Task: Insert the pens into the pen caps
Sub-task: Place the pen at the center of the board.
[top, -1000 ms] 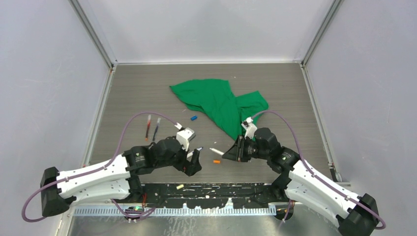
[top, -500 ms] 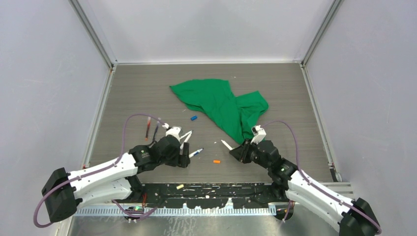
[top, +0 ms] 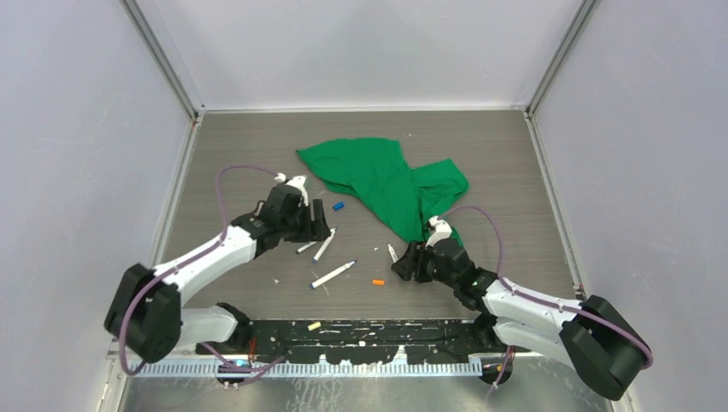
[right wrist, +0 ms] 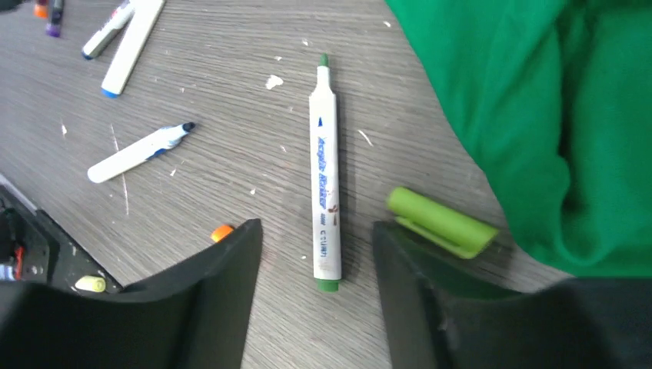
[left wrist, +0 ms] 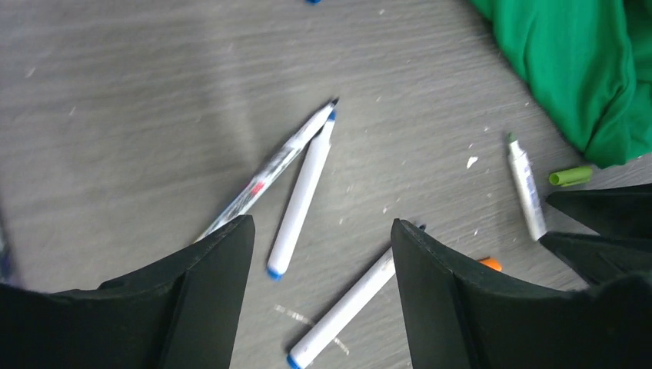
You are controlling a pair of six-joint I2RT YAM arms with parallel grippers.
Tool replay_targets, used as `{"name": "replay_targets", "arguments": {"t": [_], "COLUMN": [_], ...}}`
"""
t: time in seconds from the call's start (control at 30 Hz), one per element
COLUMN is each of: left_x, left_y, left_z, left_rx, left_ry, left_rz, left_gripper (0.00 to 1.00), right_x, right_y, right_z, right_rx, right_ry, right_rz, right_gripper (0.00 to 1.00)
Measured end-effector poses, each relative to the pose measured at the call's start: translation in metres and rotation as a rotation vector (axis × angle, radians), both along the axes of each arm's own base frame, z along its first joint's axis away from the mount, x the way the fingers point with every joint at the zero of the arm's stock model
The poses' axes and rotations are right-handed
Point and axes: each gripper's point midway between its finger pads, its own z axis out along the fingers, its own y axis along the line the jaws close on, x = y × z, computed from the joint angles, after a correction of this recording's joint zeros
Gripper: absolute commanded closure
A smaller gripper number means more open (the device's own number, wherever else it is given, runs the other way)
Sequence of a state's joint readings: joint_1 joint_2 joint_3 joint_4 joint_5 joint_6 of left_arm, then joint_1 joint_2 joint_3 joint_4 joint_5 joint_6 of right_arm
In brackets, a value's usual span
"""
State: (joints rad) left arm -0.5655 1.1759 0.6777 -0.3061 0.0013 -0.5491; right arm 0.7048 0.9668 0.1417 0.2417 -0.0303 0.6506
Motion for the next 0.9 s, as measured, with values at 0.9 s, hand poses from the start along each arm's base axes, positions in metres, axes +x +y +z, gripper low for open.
{"name": "replay_targets", "arguments": {"t": [0.9], "left_x": [0.132], "left_y": [-0.058], "left_z": [-0.049], "left_rx": [0.037], "left_ry": [-0.02], "left_rz": [-0.097], "left_gripper": [0.23], "right_x": [0.017], "right_y": [0.014], "right_z": [0.065], "right_rx": [-0.011], "right_ry": [-0.104], "right_rz": [0.066], "right_gripper": [0.18]}}
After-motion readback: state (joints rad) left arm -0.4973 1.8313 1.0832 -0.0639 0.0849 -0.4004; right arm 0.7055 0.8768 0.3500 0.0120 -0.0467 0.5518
